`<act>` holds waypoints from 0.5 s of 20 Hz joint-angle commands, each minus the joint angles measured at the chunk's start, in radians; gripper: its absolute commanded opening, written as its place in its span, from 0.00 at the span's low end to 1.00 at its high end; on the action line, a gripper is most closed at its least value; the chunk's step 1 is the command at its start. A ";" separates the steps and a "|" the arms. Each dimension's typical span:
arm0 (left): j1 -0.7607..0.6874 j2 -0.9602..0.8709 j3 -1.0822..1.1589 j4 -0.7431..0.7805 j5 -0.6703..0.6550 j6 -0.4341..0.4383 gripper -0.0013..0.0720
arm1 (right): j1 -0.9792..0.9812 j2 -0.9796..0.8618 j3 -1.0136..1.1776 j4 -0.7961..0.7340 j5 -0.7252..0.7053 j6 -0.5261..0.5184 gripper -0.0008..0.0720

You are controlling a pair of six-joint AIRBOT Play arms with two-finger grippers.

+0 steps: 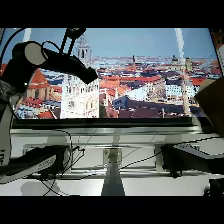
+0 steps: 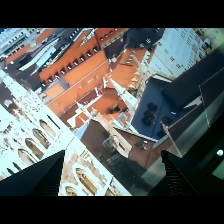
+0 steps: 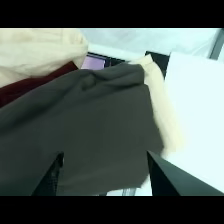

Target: Fold the clothes and pants, and hang the long-sleeved shirts on hangers.

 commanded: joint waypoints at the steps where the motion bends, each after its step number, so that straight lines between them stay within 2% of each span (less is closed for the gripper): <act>1: 0.000 0.001 0.000 0.000 0.000 0.000 0.98 | 0.020 0.000 -0.062 0.051 -0.016 0.010 0.47; 2: 0.000 0.001 0.000 0.000 0.000 0.000 0.98 | 0.041 0.000 -0.081 0.056 -0.016 0.010 0.27; 4: 0.000 0.001 0.000 0.000 0.000 0.000 0.98 | 0.101 0.001 -0.092 0.094 -0.039 0.009 0.03; 6: 0.000 0.001 0.000 0.000 0.000 0.000 0.98 | 0.187 0.002 -0.082 0.140 -0.075 -0.002 0.03; 8: 0.000 0.001 0.000 0.000 0.000 0.000 0.98 | 0.305 0.002 -0.059 0.129 -0.095 -0.074 0.03; 10: 0.000 0.001 0.000 0.000 0.000 0.000 0.98 | 0.440 0.002 -0.034 0.103 -0.119 -0.094 0.03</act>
